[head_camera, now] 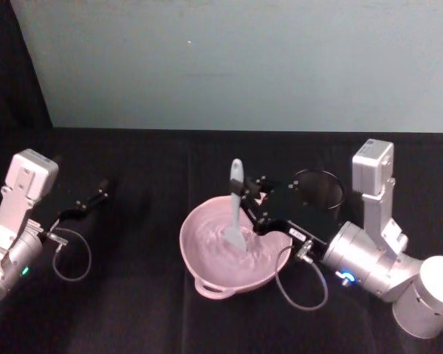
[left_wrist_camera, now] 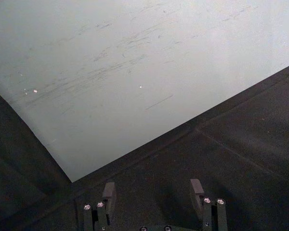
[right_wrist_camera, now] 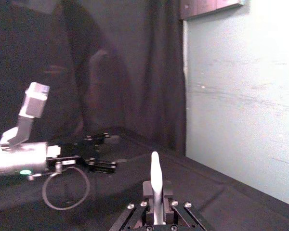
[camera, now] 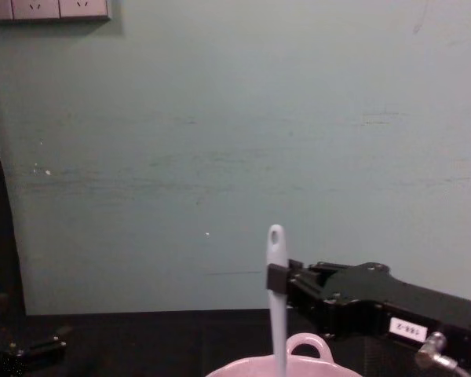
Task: Use the one hand to pick up the spoon and stir the clear water in the bowl.
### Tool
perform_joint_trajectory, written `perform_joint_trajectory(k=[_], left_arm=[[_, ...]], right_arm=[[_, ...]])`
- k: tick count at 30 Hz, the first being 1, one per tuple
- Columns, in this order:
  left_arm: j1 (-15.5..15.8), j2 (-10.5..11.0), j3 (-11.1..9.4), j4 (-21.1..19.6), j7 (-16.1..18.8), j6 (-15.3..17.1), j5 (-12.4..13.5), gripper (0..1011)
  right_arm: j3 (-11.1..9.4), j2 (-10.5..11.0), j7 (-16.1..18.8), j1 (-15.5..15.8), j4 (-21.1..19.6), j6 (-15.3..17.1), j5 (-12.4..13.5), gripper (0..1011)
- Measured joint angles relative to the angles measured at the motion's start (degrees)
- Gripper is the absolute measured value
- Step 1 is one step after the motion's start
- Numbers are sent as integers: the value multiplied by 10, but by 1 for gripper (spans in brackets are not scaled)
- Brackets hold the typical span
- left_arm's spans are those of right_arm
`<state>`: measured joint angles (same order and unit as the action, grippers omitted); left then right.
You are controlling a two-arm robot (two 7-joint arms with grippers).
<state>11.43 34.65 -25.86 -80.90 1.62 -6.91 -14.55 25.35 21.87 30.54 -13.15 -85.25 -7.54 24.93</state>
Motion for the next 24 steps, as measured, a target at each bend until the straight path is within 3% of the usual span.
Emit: perform_joint_trajectory(k=[3, 11, 17, 24], left_arm=[[0, 0, 0, 0, 0, 0, 0, 1005], [0, 0, 0, 0, 0, 0, 0, 1005], [0, 0, 0, 0, 0, 0, 0, 1005], [0, 0, 0, 0, 0, 0, 0, 1005]], right_arm=[[9, -3, 3, 2, -7, 1, -3, 117], [11, -6, 4, 3, -20, -2, -4, 117], [-4, -1, 1, 3, -42, -2, 10, 117], [-25, 20, 3, -7, -68, 34, 46, 117]])
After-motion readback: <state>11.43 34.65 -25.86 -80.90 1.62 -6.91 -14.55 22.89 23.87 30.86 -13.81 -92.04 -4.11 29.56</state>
